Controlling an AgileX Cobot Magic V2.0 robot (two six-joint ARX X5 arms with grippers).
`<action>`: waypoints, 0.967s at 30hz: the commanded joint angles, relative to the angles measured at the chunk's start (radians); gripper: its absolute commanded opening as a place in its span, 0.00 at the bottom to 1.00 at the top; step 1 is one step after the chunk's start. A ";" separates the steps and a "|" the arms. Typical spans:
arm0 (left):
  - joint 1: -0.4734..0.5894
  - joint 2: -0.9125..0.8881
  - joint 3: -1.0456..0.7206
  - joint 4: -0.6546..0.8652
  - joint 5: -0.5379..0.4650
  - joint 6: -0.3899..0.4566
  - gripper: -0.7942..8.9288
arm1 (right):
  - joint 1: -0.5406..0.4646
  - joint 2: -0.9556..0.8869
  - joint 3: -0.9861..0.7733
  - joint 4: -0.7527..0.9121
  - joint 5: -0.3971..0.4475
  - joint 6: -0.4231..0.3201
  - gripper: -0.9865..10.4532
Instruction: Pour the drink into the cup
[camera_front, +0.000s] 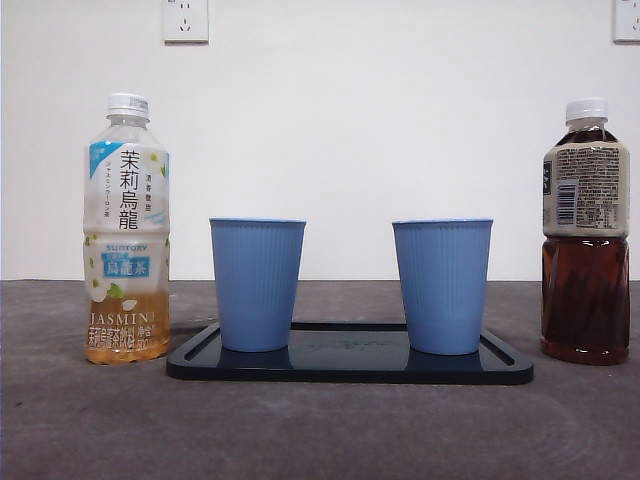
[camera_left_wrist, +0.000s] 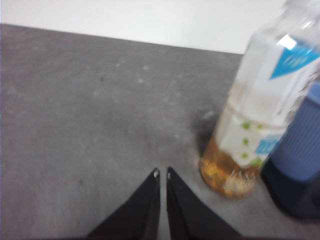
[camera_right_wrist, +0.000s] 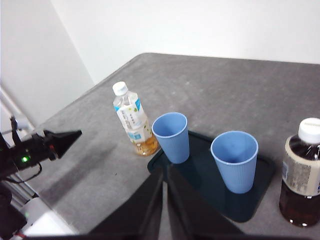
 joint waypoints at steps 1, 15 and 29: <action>-0.002 -0.024 -0.022 -0.014 -0.026 -0.007 0.10 | 0.005 0.002 0.020 0.014 0.000 -0.008 0.10; -0.017 -0.025 -0.022 -0.020 -0.116 0.000 0.10 | 0.005 0.002 0.020 0.014 0.000 -0.008 0.10; -0.017 -0.025 -0.022 -0.020 -0.116 0.000 0.10 | -0.106 -0.005 -0.088 0.185 0.105 -0.065 0.10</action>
